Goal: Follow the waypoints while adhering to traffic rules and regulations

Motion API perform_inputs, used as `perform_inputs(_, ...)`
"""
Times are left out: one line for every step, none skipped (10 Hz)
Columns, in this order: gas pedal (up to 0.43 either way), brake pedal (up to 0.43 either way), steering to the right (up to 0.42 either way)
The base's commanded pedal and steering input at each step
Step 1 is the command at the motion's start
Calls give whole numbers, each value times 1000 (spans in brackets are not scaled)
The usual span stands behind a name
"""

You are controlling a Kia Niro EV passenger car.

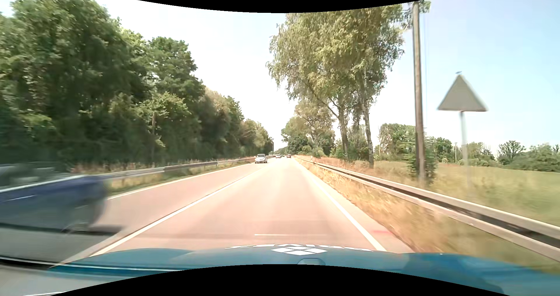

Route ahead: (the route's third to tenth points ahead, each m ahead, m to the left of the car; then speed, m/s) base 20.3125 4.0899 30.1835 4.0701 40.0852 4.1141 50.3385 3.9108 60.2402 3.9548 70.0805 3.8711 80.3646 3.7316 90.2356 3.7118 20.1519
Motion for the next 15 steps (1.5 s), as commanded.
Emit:
perform_inputs(157,0,-1)
perform_inputs(157,0,-1)
perform_inputs(157,0,-1)
perform_inputs(157,0,-1)
perform_inputs(157,0,-1)
perform_inputs(157,0,-1)
perform_inputs(157,0,-1)
perform_inputs(157,0,0)
perform_inputs(157,0,0)
perform_inputs(157,0,0)
perform_inputs(157,0,0)
perform_inputs(157,0,0)
perform_inputs(157,0,0)
perform_inputs(157,0,-1)
perform_inputs(157,0,-1)
